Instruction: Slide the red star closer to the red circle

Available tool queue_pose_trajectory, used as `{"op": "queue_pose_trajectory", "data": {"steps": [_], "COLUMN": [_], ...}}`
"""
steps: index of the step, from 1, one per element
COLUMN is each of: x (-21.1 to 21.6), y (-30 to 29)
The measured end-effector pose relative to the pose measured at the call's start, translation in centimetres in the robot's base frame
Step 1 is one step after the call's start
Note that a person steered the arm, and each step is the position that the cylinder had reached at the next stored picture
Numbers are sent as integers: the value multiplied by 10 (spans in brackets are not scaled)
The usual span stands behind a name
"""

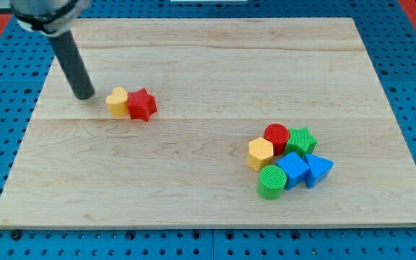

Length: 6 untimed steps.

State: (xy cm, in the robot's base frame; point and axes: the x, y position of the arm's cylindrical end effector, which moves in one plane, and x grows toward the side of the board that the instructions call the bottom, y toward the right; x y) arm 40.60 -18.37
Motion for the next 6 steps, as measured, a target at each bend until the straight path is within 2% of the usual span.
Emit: {"op": "queue_pose_trajectory", "data": {"steps": [3,5,6], "x": [6,46,-4], "y": [160,260,245]}}
